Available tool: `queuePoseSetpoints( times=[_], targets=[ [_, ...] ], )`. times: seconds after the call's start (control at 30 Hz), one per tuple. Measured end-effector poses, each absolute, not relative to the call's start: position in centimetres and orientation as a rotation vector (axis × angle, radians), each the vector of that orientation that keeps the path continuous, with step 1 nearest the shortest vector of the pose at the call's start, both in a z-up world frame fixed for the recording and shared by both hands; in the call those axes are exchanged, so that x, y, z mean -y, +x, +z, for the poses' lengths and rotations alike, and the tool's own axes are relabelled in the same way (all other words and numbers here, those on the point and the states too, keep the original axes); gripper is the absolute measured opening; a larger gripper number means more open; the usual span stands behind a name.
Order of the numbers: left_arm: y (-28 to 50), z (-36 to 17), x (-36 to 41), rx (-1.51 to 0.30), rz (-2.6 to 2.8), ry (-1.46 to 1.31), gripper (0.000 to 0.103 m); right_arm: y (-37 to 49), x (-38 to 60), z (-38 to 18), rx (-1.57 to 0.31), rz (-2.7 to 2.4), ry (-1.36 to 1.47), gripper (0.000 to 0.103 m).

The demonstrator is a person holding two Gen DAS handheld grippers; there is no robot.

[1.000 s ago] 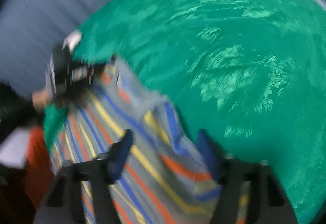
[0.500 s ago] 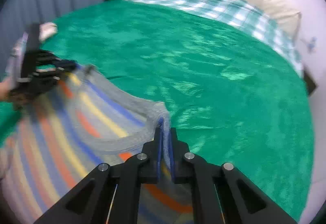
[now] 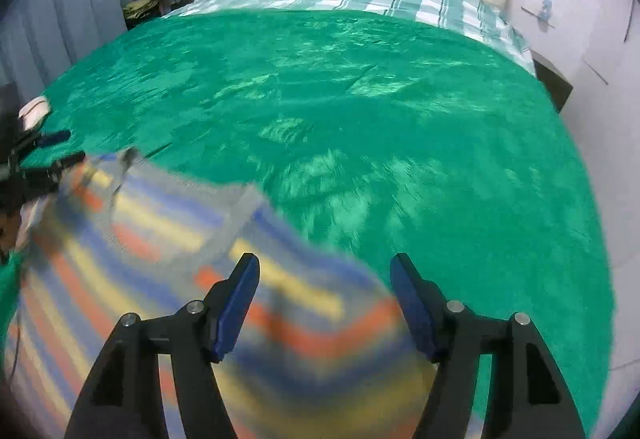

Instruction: Fold small clothes

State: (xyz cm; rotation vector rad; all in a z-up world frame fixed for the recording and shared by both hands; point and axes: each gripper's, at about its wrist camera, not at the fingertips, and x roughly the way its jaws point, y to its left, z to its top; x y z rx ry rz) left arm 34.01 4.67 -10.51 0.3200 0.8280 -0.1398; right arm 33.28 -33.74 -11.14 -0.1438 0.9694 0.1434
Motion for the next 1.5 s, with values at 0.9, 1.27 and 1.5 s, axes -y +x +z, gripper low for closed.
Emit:
queuePoseSetpoints(
  times=[0.9, 1.27, 1.5],
  targets=[
    [1.1, -17.4, -11.0, -1.240, -0.242, 0.033, 0.070, -5.7, 33.2, -19.9, -1.279, 0.277, 0.710, 0.047],
    [0.7, -17.9, -10.6, -1.277, -0.264, -0.013, 0.003, -6.4, 32.2, -17.8, -1.344, 0.138, 0.482, 0.005],
    [0.8, -19.0, -9.4, -1.260, -0.246, 0.048, 0.003, -4.7, 31.5, -19.3, -1.344, 0.139, 0.462, 0.005]
  ],
)
